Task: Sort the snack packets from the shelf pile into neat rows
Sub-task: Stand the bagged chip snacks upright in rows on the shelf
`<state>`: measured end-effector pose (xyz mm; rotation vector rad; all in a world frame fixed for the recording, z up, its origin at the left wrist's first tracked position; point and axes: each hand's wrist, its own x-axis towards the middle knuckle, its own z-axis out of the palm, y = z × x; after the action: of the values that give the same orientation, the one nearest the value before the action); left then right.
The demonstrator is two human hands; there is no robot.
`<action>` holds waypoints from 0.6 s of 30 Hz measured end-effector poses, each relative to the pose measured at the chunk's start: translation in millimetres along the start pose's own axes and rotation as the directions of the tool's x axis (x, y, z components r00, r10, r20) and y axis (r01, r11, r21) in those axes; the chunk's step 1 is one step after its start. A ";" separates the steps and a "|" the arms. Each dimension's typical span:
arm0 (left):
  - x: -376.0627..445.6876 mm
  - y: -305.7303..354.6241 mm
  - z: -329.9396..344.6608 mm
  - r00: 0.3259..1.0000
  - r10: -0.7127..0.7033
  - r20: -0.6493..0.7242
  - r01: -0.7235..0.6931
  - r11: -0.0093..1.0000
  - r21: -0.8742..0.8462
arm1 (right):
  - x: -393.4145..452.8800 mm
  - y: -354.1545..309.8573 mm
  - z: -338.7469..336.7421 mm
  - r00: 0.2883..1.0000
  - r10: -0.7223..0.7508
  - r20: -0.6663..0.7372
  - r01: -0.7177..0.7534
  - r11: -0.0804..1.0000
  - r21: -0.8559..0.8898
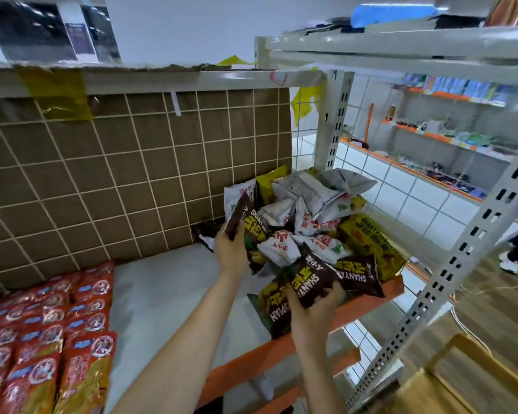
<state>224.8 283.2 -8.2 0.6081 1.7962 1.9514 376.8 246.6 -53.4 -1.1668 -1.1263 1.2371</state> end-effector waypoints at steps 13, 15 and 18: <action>59.9 44.4 -133.5 0.998 0.016 0.067 -0.009 0.995 -0.096 | 16.6 -38.2 11.6 0.959 -0.001 0.284 -0.074 0.965 0.252; 76.1 43.8 -160.7 1.000 -0.002 0.012 0.003 0.998 -0.058 | 13.9 -40.2 34.7 0.930 0.005 0.366 -0.105 0.962 0.253; 104.8 36.9 -196.3 0.996 -0.056 -0.069 0.053 0.998 -0.032 | 12.3 -37.7 79.3 0.889 -0.021 0.457 -0.110 0.960 0.257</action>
<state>25.7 180.7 18.6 0.4816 1.8018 1.9822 301.1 261.1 -9.4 -0.7066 -1.2164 1.7039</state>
